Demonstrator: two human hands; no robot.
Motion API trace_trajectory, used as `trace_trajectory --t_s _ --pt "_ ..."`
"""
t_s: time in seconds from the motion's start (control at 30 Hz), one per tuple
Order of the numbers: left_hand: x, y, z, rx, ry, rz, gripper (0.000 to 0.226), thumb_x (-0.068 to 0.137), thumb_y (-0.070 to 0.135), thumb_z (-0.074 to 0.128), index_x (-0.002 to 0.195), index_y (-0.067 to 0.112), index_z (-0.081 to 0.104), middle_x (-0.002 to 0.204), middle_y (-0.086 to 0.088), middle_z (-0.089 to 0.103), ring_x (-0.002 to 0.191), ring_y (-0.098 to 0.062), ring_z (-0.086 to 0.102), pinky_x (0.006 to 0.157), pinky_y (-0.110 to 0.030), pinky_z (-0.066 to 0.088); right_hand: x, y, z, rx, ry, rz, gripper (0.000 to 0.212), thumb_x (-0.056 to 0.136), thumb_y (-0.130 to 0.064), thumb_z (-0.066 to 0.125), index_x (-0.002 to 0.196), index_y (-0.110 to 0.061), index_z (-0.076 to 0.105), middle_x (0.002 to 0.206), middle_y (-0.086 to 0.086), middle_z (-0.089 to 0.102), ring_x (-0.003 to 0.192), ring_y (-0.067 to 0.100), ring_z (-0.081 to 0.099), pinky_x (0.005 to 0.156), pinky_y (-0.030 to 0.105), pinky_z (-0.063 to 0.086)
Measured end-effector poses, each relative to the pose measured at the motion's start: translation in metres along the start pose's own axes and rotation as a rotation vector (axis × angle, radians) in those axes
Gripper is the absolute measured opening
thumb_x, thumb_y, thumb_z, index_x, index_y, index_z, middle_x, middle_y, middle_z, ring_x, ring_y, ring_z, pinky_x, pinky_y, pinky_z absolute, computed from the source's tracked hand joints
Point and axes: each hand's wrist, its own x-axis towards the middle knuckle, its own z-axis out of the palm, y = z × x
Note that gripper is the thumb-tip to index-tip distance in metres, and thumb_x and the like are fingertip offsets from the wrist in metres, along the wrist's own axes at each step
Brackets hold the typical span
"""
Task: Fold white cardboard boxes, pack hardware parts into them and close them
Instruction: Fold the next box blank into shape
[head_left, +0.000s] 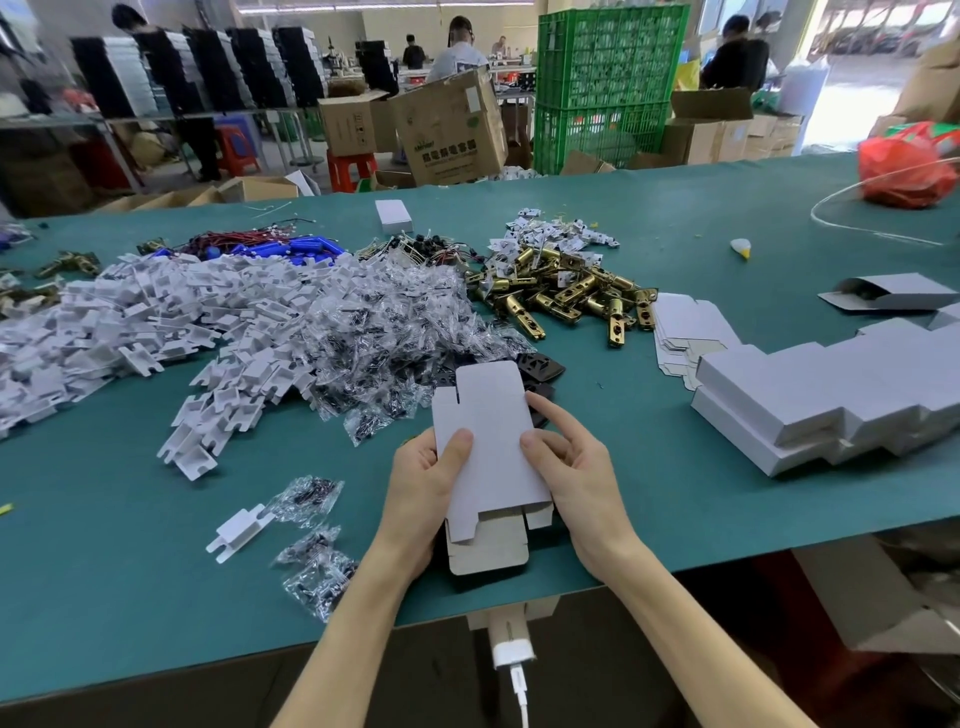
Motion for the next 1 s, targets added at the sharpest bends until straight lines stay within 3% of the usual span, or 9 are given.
trace_trajectory --t_s 0.13,0.37,0.47,0.57,0.67,0.77,0.87,1.0 --pt "-0.004 0.004 0.004 -0.027 0.001 0.009 0.039 0.097 0.042 0.059 0.110 0.007 0.071 0.102 -0.013 0.079 0.086 -0.026 0.076 0.069 -0.034 0.062 0.000 0.000 0.001 -0.026 0.016 -0.006 0.041 0.098 -0.022 0.067 0.138 -0.026 0.058 0.111 0.004 0.076 0.104 0.019 0.072 0.080 0.028 0.058" --pt "-0.005 0.007 0.005 -0.088 -0.055 0.029 0.056 0.102 0.063 0.038 0.117 0.026 0.077 0.113 -0.007 0.079 0.104 -0.025 0.076 0.079 -0.030 0.059 0.000 0.001 0.001 -0.106 0.002 -0.023 0.051 0.101 -0.026 0.062 0.149 -0.036 0.047 0.123 -0.011 0.067 0.103 0.000 0.068 0.081 0.019 0.055" --pt "-0.004 0.007 0.008 -0.039 -0.092 0.066 0.045 0.105 0.050 0.045 0.135 0.025 0.067 0.115 0.000 0.077 0.102 -0.023 0.074 0.079 -0.034 0.059 -0.002 -0.004 0.003 -0.141 -0.072 -0.027 0.042 0.104 -0.031 0.056 0.145 -0.035 0.051 0.126 -0.011 0.068 0.108 0.008 0.068 0.088 0.028 0.057" --pt "-0.002 0.004 0.008 0.031 -0.090 0.101 0.048 0.098 0.041 0.058 0.142 0.021 0.061 0.092 -0.008 0.067 0.070 -0.019 0.058 0.059 -0.027 0.051 -0.006 -0.010 0.007 -0.118 -0.172 -0.001 0.041 0.103 -0.047 0.047 0.137 -0.028 0.061 0.120 0.000 0.073 0.103 0.024 0.072 0.083 0.050 0.061" --pt "-0.002 0.003 0.007 0.053 -0.080 0.114 0.042 0.092 0.039 0.068 0.130 0.021 0.067 0.092 -0.017 0.062 0.062 -0.021 0.053 0.058 -0.025 0.050 -0.009 -0.016 0.008 -0.062 -0.211 0.065 0.057 0.093 -0.066 0.044 0.117 -0.023 0.072 0.095 0.009 0.077 0.080 0.022 0.074 0.067 0.033 0.060" --pt "-0.003 0.004 0.005 0.036 -0.105 0.152 0.038 0.090 0.035 0.073 0.127 0.027 0.070 0.100 -0.007 0.065 0.069 -0.022 0.058 0.064 -0.030 0.054 -0.008 -0.015 0.005 -0.019 -0.207 0.092 0.054 0.096 -0.062 0.047 0.112 -0.018 0.074 0.091 0.013 0.076 0.076 0.022 0.072 0.066 0.027 0.057" --pt "-0.003 0.004 0.003 0.010 -0.090 0.166 0.049 0.088 0.030 0.076 0.136 0.033 0.065 0.104 0.004 0.071 0.083 -0.016 0.066 0.070 -0.031 0.059 -0.005 -0.013 0.001 0.069 -0.144 0.147 0.052 0.095 -0.057 0.055 0.112 -0.011 0.074 0.102 0.019 0.076 0.083 0.029 0.073 0.070 0.035 0.060" --pt "-0.003 0.003 0.005 0.000 -0.031 0.111 0.058 0.088 0.031 0.081 0.142 0.029 0.059 0.118 -0.005 0.072 0.097 -0.016 0.071 0.083 -0.039 0.059 -0.004 -0.013 -0.004 0.185 -0.090 0.211 0.044 0.092 -0.055 0.055 0.108 -0.022 0.079 0.108 0.017 0.076 0.090 0.029 0.075 0.071 0.035 0.061"
